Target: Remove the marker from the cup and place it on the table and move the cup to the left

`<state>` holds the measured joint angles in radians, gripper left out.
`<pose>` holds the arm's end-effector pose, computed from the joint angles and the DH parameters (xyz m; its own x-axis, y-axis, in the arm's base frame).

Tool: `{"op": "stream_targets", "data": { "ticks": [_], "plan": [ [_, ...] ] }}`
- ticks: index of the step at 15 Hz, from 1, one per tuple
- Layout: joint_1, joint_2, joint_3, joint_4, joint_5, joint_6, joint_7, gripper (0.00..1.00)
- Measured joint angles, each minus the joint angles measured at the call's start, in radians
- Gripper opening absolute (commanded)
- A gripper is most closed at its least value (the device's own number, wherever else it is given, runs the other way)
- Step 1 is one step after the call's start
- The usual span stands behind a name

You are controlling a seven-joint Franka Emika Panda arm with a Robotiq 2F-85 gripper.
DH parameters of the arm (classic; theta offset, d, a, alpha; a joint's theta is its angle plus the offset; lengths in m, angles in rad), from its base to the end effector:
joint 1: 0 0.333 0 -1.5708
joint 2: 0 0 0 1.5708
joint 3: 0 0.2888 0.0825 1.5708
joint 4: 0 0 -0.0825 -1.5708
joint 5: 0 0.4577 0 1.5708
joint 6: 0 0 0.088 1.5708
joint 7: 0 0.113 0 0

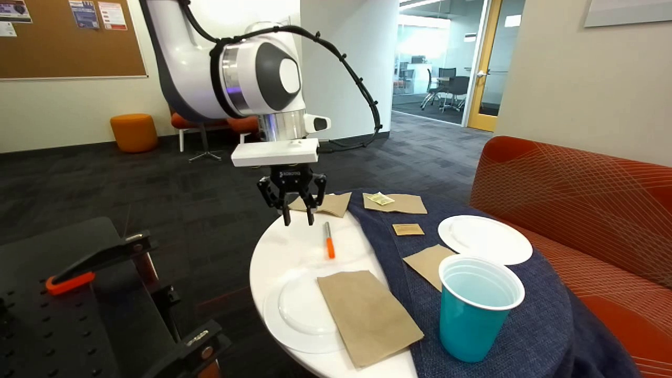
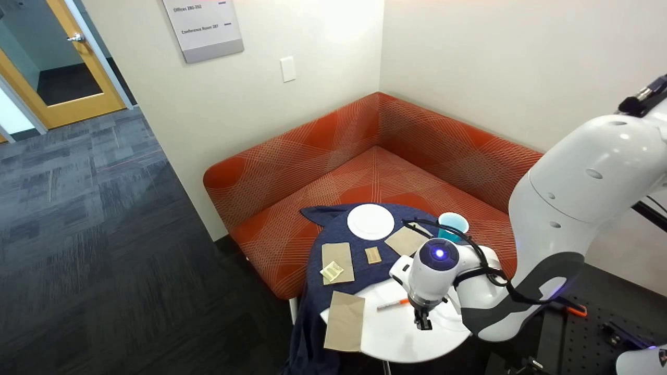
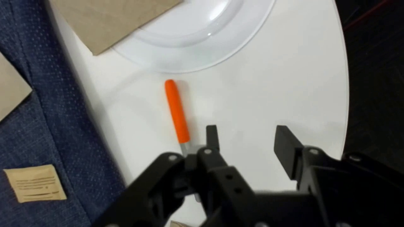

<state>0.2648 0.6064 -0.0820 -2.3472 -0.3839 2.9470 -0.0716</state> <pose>0.4714 0.1018 -0.0254 0.7991 0.5996 -0.0437 0.6004 -0.7920 0.1109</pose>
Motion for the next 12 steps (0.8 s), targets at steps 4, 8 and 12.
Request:
{"op": "stream_targets", "data": {
  "ticks": [4, 8, 12],
  "plan": [
    [0.033, -0.004, -0.035, 0.0, 0.004, -0.002, 0.033, 1.0],
    [0.099, -0.048, -0.114, -0.009, 0.003, -0.018, 0.111, 1.0],
    [0.166, -0.14, -0.202, -0.024, -0.007, -0.122, 0.236, 1.0]
  ]
}}
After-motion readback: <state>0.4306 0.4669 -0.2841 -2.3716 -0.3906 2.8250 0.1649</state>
